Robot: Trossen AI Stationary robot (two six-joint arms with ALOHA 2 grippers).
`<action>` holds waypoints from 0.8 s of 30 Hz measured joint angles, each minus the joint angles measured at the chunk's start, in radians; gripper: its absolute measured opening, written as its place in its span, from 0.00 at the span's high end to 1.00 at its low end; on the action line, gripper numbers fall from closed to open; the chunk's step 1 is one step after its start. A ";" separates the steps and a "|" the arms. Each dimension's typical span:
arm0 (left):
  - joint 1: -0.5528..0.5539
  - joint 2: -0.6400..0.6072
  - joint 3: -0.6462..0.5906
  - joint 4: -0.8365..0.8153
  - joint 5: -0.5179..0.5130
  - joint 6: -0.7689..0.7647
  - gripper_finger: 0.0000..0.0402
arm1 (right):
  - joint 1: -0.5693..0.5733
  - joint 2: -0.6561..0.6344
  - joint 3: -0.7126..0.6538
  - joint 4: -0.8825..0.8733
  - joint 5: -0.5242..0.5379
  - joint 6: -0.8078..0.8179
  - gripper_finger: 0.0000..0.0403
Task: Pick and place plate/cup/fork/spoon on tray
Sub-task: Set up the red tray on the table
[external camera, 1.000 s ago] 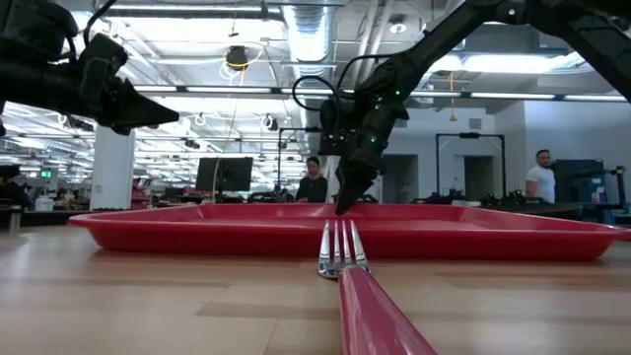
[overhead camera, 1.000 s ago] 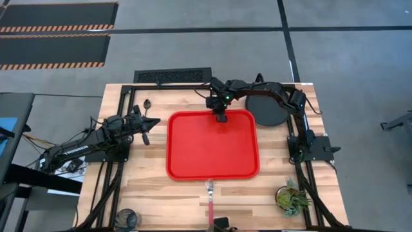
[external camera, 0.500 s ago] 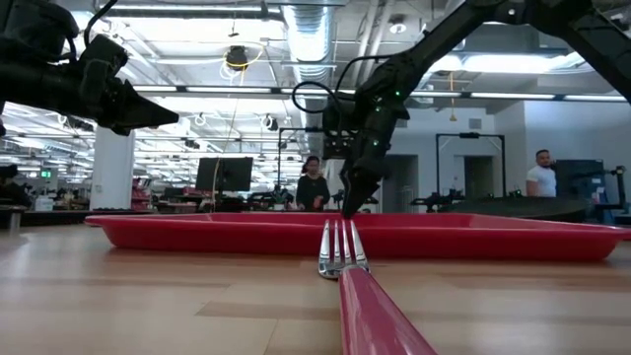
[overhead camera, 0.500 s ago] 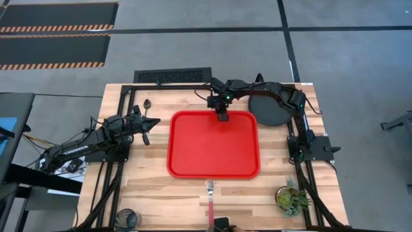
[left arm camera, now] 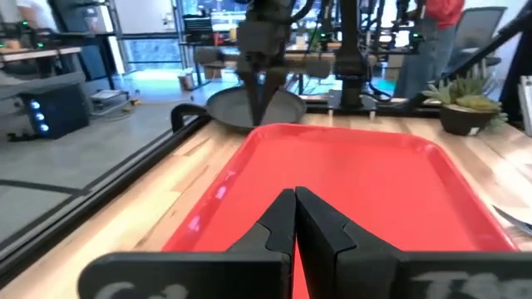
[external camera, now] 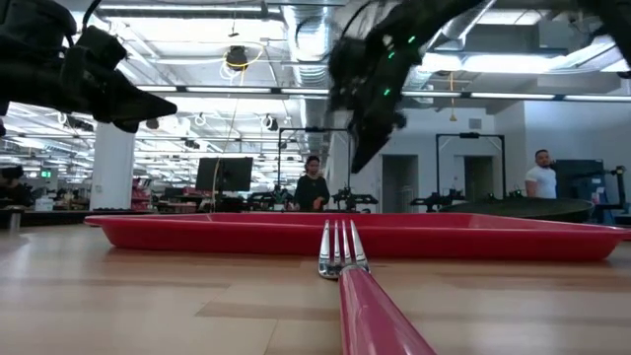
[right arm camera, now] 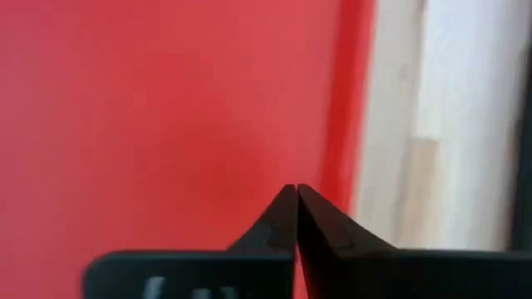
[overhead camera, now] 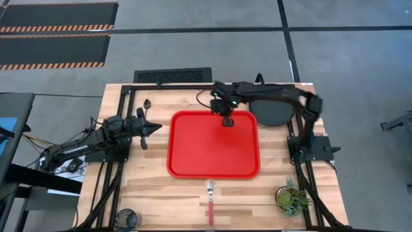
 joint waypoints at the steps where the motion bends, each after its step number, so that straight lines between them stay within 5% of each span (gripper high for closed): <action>1: -0.006 0.000 0.000 0.000 0.000 0.004 1.00 | 0.008 -0.041 -0.048 0.005 -0.006 0.029 0.97; 6: -0.029 0.000 0.000 0.000 0.001 0.007 1.00 | 0.061 -0.266 -0.327 0.114 0.007 0.209 0.97; 12: -0.069 0.000 0.000 0.000 0.001 -0.012 1.00 | 0.142 -0.493 -0.545 0.047 0.095 0.457 0.98; 24: -0.196 0.132 0.000 0.013 -0.038 -0.045 1.00 | 0.228 -0.563 -0.757 -0.047 0.110 0.730 0.98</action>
